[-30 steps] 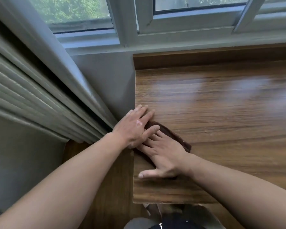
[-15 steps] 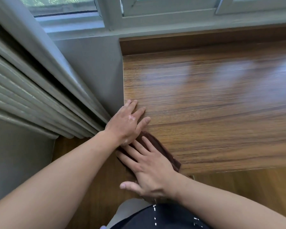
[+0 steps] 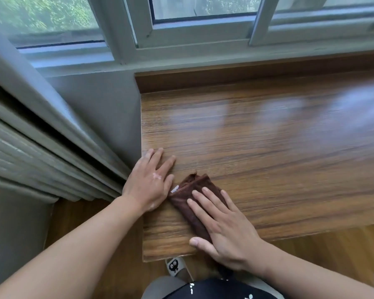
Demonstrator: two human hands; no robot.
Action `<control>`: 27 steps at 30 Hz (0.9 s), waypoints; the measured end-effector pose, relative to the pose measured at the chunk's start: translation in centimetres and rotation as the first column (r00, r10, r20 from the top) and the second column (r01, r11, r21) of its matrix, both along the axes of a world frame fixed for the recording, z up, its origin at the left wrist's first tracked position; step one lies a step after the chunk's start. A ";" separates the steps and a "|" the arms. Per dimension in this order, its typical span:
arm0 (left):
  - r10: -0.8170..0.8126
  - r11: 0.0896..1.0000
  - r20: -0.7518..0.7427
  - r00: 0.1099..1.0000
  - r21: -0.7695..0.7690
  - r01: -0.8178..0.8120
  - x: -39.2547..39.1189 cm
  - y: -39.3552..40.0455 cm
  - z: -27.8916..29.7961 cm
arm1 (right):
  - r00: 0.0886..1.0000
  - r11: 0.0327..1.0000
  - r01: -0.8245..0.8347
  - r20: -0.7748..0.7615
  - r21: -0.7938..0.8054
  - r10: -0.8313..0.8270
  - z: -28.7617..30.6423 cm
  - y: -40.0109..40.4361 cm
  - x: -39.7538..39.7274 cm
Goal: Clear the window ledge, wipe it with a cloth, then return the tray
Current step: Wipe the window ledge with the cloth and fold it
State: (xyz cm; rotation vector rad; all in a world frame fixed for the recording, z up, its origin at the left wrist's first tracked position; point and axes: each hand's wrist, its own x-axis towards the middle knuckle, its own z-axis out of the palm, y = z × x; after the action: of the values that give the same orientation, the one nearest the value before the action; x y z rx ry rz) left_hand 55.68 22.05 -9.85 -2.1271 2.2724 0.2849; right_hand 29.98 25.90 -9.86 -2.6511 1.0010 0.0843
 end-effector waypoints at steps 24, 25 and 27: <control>0.168 0.985 0.061 0.984 -0.049 -0.165 0.7 -6.9 -0.7 | 0.999 0.998 0.023 0.051 -0.054 -0.020 -0.5 -23.8 8.9; 0.171 0.985 0.066 0.983 -0.046 -0.169 0.6 -6.9 -0.8 | 0.998 0.998 0.030 0.054 -0.057 -0.027 -0.5 -24.7 9.3; 0.181 0.983 0.074 0.981 -0.038 -0.178 0.5 -7.0 -0.7 | 0.997 0.997 0.047 0.065 -0.064 -0.043 -0.7 -26.6 10.2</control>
State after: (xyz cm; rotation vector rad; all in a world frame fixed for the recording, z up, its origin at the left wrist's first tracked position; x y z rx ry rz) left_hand 56.13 15.05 -10.57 -2.3196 2.0610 0.1674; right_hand 40.15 -0.70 -10.54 -2.6705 1.0597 -0.0430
